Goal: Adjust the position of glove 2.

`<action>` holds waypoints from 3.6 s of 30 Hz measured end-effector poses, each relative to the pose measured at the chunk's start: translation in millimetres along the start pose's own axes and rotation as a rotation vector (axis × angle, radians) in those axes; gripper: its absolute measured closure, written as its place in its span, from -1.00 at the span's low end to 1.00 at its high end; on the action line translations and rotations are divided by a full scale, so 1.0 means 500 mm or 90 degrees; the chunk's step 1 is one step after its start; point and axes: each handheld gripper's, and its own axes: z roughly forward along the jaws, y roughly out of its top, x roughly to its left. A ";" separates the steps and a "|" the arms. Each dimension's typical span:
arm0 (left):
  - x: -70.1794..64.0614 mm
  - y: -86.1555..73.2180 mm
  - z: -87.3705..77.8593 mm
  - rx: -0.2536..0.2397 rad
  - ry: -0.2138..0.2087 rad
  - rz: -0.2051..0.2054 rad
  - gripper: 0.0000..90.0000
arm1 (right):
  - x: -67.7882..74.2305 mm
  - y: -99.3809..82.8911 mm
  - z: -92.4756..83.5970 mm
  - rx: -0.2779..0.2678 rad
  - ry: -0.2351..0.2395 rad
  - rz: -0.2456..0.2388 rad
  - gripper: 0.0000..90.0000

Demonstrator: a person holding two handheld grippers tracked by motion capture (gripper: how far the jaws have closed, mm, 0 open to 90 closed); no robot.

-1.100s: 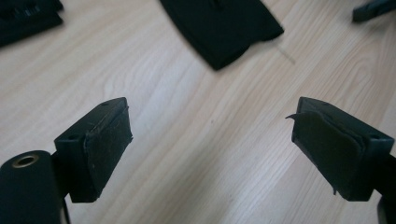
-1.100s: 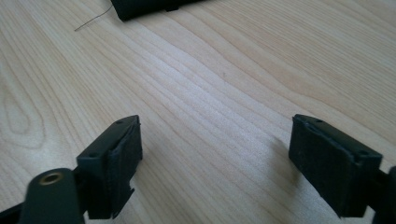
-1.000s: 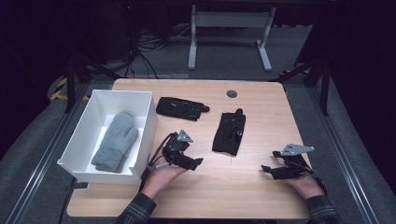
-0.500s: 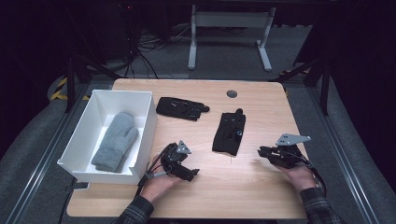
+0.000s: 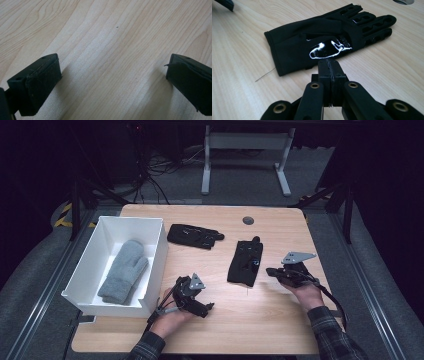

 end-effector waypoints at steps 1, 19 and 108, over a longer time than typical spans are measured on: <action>0.000 0.000 0.000 0.000 -0.001 0.000 -1.00 | -0.001 0.003 0.004 -0.001 0.001 0.000 1.00; 0.002 0.000 0.000 -0.001 -0.008 0.006 -1.00 | 0.004 0.032 0.111 0.044 0.016 -0.042 1.00; 0.003 0.000 0.000 -0.001 -0.009 0.010 -1.00 | 0.094 -0.075 -0.036 0.089 0.131 -0.104 0.98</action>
